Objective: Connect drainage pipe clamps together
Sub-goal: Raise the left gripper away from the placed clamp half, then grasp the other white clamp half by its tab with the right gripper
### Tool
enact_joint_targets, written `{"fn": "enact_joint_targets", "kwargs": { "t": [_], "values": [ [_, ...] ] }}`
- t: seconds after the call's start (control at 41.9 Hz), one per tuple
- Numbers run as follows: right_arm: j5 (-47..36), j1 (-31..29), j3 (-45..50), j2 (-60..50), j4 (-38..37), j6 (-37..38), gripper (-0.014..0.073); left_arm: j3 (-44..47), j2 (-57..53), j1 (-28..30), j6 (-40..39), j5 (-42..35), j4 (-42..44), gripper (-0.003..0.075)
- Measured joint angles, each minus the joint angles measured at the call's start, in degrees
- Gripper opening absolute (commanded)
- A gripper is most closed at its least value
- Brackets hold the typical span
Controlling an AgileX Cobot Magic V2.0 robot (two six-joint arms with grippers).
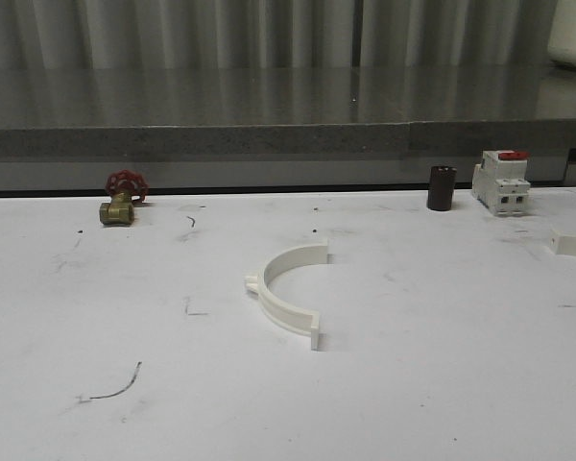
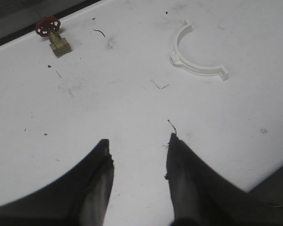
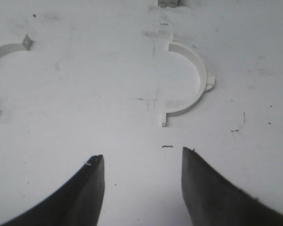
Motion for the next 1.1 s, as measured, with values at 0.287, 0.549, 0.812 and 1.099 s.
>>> {"fn": "enact_joint_targets", "kwargs": {
  "t": [0.287,0.549,0.812,1.099],
  "values": [
    [5.97,-0.10,-11.43,17.73,-10.72,5.60,0.0399,0.00,0.00,0.00,0.00,0.00,0.00,0.0273],
    [6.62,-5.73,-20.38,33.30,-8.66,4.85,0.0399,0.00,0.00,0.00,0.00,0.00,0.00,0.0273],
    [2.20,-9.43,-22.97,45.77,-3.21,0.07,0.0399,0.00,0.00,0.00,0.00,-0.08,0.00,0.0273],
    [-4.26,-9.56,-24.35,55.50,-3.14,-0.03,0.0399,0.00,0.00,0.00,0.00,-0.08,0.00,0.0273]
  ]
}}
